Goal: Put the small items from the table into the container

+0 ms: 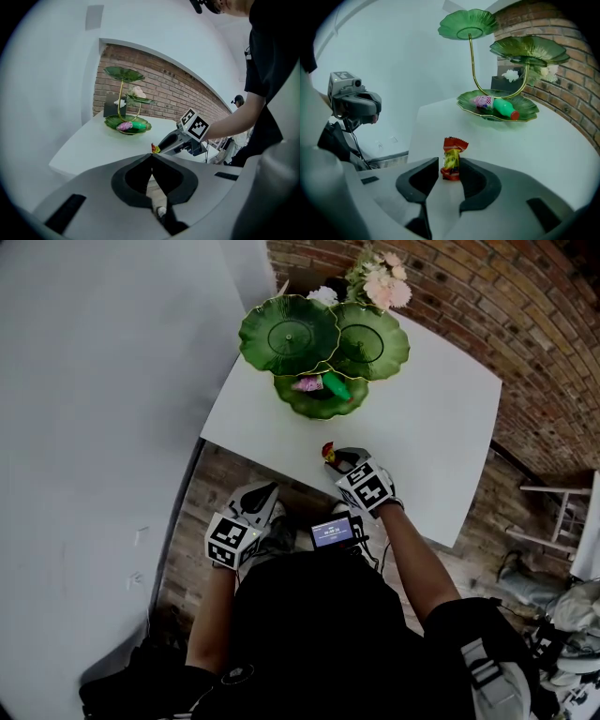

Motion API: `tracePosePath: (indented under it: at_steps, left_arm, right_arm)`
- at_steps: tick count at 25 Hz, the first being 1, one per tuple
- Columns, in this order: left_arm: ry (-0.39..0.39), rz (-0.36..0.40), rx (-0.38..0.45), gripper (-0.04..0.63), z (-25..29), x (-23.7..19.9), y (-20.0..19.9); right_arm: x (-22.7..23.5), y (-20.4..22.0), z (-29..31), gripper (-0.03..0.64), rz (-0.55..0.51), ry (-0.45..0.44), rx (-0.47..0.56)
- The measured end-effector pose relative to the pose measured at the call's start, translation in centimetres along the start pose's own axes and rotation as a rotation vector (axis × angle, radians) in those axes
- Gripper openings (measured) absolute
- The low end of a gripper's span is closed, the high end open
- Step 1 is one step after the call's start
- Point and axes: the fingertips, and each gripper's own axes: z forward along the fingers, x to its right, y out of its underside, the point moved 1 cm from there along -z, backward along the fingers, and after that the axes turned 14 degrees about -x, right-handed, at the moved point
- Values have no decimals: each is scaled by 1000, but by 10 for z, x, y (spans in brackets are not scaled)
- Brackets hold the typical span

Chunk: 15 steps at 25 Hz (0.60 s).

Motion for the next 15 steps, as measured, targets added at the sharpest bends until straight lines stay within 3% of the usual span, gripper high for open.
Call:
tracePosePath:
  at_steps: [15]
  left_arm:
    - [-3,16,-5,11,-2,0,3]
  right_arm:
    - [2,3,-1,51,60,36,-34]
